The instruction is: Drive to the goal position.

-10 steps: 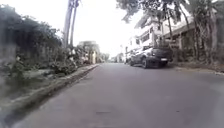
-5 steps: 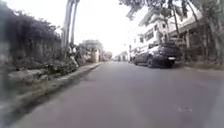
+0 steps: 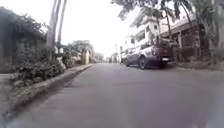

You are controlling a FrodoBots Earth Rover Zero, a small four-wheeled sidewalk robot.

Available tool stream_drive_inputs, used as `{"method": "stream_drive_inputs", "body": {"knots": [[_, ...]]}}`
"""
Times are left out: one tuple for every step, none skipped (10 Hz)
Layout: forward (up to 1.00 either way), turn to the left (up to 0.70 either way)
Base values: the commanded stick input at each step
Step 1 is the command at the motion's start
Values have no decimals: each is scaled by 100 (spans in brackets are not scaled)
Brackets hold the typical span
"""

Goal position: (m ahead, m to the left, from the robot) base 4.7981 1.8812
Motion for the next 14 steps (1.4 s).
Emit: {"method": "stream_drive_inputs", "body": {"knots": [[100, 10], [100, -27], [100, -30], [100, -30], [100, 2], [100, 0], [100, -13], [100, -26], [100, -30], [100, -30], [100, -30], [100, -30], [100, -25], [100, -11]]}}
